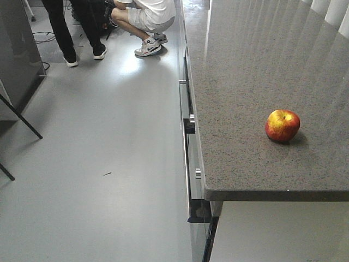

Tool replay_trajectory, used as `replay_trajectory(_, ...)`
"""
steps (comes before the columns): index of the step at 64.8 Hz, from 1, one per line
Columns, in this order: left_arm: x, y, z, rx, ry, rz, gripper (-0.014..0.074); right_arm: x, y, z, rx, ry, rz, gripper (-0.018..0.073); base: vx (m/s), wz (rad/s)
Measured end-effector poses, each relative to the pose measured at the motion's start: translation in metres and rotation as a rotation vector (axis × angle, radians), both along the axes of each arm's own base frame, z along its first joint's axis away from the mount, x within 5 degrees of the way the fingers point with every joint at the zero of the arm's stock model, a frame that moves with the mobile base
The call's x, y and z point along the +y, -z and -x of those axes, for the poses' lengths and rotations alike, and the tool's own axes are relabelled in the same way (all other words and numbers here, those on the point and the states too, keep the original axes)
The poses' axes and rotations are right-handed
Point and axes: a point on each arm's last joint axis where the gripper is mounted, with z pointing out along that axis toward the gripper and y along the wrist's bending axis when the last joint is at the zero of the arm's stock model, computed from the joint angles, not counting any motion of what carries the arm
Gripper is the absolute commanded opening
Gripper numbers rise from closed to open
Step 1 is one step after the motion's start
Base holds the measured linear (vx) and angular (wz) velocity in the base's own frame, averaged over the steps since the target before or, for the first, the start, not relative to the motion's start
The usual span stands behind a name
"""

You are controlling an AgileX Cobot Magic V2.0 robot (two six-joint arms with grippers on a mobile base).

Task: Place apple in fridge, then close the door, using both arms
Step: 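Raise the right gripper and move it toward the apple on the counter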

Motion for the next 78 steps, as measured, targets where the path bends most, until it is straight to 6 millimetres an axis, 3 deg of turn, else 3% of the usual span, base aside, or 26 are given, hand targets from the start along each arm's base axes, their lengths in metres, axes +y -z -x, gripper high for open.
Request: replay_trajectory(78,0.0000,0.0000,0.0000,0.000,0.000,0.000,-0.0006,0.0001,-0.0015,0.0001,-0.017,-0.002,-0.016,0.0004,0.00,0.00)
